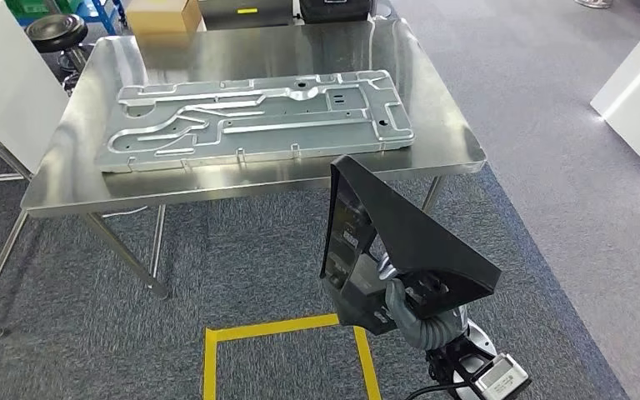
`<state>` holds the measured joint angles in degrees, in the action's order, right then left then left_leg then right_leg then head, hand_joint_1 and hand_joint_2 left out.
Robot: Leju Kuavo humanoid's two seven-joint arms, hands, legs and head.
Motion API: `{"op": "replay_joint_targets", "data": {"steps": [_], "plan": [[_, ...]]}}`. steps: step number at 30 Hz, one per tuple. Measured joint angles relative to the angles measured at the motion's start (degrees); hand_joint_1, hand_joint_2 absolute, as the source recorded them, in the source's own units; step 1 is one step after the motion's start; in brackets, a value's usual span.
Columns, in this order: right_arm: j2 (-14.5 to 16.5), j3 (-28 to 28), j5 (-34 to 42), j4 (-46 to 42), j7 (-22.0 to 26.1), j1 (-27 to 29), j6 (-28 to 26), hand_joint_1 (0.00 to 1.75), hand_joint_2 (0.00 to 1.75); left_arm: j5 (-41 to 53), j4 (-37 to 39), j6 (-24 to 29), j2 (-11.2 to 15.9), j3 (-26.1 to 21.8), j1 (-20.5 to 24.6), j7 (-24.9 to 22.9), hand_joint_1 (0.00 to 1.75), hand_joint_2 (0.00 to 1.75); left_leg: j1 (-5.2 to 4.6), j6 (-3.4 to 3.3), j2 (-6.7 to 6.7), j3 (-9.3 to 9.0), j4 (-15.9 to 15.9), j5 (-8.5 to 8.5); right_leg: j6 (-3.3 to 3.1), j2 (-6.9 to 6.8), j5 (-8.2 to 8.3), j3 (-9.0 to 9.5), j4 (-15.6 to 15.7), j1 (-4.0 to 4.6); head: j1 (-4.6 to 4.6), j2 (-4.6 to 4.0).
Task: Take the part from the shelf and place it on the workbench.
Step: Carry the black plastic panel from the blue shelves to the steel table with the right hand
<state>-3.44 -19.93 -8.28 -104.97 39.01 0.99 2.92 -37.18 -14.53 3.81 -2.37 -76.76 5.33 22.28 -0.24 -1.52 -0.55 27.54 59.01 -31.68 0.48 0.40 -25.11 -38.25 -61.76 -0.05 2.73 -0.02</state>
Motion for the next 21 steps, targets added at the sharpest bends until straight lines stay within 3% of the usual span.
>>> {"op": "replay_joint_targets", "data": {"steps": [1, 3, 5, 7, 8, 10, 11, 12, 14, 16, 19, 21], "plan": [[0.02, 0.04, 0.03, 0.03, 0.0, -0.06, -0.03, 1.75, 1.75, 0.0, 0.01, -0.03, -0.05, 0.0, 0.06, -0.03, 0.0, 1.75, -0.04, 0.31, -0.02, -0.45, -0.02, -0.35, -0.34, 0.02, 0.8, 0.14, 0.84, 0.17, -0.02, 0.0], [0.07, 0.16, 0.01, -0.02, 0.01, -0.2, -0.11, 1.75, 1.75, -0.01, 0.01, -0.1, -0.01, 0.0, 0.28, -0.09, 0.0, 1.75, -0.08, 1.06, 0.04, -0.97, 0.38, -0.35, -0.85, 0.16, 0.31, 1.17, 1.49, 0.08, -0.04, 0.0], [0.13, 0.25, -0.08, -0.3, 0.01, -0.38, -0.43, 1.75, 1.75, -0.04, 0.01, -0.11, 0.01, 0.01, 0.47, -0.14, 0.0, 1.75, 0.01, 1.69, 0.11, 0.23, 3.64, 0.21, -1.46, 0.21, -0.21, 2.99, 2.63, -0.23, -0.04, 0.0], [0.25, 0.32, -0.03, -0.91, 0.01, -0.47, -1.18, 1.75, 1.75, -0.03, 0.01, -0.06, 0.02, 0.02, 0.49, -0.16, 0.0, 1.75, 0.33, 2.26, 0.16, 4.22, 9.95, -0.99, -1.8, 0.18, -0.96, 4.73, 3.43, -0.39, -0.03, 0.0], [0.3, 0.36, 0.13, -1.36, 0.01, -0.48, -1.56, 1.75, 1.75, -0.02, 0.0, -0.02, 0.05, 0.02, 0.41, -0.15, 0.0, 1.75, 0.52, 2.56, 0.16, 6.61, 12.87, -2.43, -1.84, 0.21, -1.46, 5.39, 3.56, -0.44, -0.03, 0.0], [0.38, 0.56, 1.06, -2.5, 0.01, -0.53, -1.99, 1.75, 1.75, -0.06, -0.01, 0.11, 0.08, 0.01, 0.22, -0.13, 0.0, 1.75, 0.92, 3.1, 0.18, 10.06, 15.14, -4.36, -1.68, 0.35, -2.66, 6.82, 3.61, -0.61, -0.03, 0.0], [0.4, 0.74, 1.74, -3.18, 0.01, -0.68, -2.02, 1.75, 1.75, -0.08, -0.01, 0.2, 0.08, 0.01, 0.12, -0.1, 0.0, 1.75, 1.1, 3.29, 0.19, 10.7, 13.96, -3.79, -1.53, 0.42, -3.31, 7.66, 3.61, -0.73, -0.03, 0.0], [0.43, 1.0, 2.42, -3.93, 0.01, -1.0, -1.98, 1.75, 1.75, -0.1, -0.01, 0.28, 0.08, 0.0, 0.05, -0.05, 0.0, 1.75, 1.28, 3.41, 0.23, 10.63, 11.29, -1.8, -1.33, 0.46, -4.0, 8.59, 3.61, -0.85, -0.04, 0.0], [0.43, 1.66, 3.43, -5.4, 0.0, -2.3, -1.85, 1.75, 1.75, -0.1, -0.01, 0.36, 0.08, -0.01, -0.12, 0.14, 0.0, 1.75, 1.41, 3.38, 0.51, 9.95, 4.57, 4.56, -0.75, 0.55, -5.36, 10.02, 3.54, -0.97, -0.03, 0.0], [0.42, 2.62, 4.1, -6.59, 0.0, -4.22, -1.82, 1.75, 1.75, -0.08, -0.01, 0.33, 0.09, 0.01, -0.11, 0.35, 0.0, 1.75, 1.14, 2.79, 0.75, 9.68, 1.03, 8.11, 0.1, 0.67, -6.28, 10.64, 3.62, -0.92, -0.03, 0.0], [0.29, 4.62, 4.87, -7.65, 0.01, -8.17, -2.03, 1.75, 1.75, -0.04, -0.01, -0.07, 0.12, 0.01, 0.03, 0.75, 0.0, 1.75, 0.98, 1.47, 0.69, 8.82, 0.27, 7.81, 1.19, 0.55, -6.25, 10.91, 2.94, -1.0, -0.03, 0.0], [0.06, 6.39, 5.6, -7.86, -0.01, -11.37, -1.98, 1.75, 1.75, -0.06, -0.01, -0.36, 0.14, 0.02, 0.2, 0.91, 0.0, 1.75, 1.03, 0.7, 0.67, 7.63, -0.1, 7.27, 1.6, 0.24, -6.46, 8.62, -1.51, -1.17, -0.04, 0.0]]}}
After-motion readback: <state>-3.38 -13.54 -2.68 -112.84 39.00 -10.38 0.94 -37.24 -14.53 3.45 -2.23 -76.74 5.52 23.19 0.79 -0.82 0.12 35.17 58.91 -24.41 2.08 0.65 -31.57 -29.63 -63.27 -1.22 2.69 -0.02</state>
